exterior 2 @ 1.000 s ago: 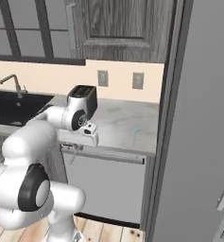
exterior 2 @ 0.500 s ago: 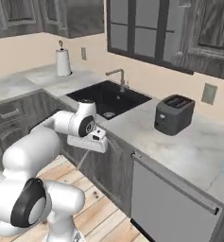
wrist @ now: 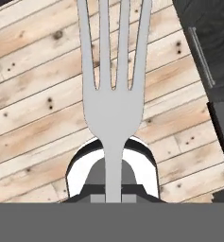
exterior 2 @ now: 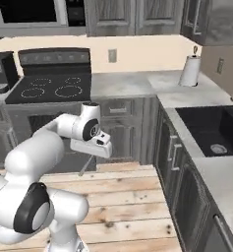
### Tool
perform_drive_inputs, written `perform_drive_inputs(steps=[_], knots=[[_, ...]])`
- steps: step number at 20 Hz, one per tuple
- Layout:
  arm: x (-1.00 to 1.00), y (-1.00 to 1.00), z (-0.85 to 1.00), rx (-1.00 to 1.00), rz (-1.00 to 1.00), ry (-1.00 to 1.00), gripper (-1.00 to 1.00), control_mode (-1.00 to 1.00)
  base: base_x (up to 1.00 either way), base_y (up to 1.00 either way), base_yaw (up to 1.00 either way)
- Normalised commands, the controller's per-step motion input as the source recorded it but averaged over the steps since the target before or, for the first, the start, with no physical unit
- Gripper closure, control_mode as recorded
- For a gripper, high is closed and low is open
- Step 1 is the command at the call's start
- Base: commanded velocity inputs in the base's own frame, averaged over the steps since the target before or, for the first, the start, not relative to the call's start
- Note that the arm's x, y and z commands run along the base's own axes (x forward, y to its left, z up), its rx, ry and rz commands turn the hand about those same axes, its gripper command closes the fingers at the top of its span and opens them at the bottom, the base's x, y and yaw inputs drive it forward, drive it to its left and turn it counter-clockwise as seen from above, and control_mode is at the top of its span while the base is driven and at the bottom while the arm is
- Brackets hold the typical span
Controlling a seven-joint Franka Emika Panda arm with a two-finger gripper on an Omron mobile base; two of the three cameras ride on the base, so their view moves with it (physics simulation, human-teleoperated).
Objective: Take the fork and place it on the left side of the plate. Then take the spoon and place it on the right side of the plate. Make sure they're directly next to the plate.
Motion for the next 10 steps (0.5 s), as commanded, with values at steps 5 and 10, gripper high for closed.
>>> perform_drive_inputs(steps=[5, 10], knots=[[0.00, 0.00, 0.00, 0.00, 0.00, 0.00, 1.00, 1.00, -0.04, 0.00, 1.00], [0.00, 0.00, 0.00, 0.00, 0.00, 0.00, 1.00, 1.00, -0.01, 0.00, 1.00]])
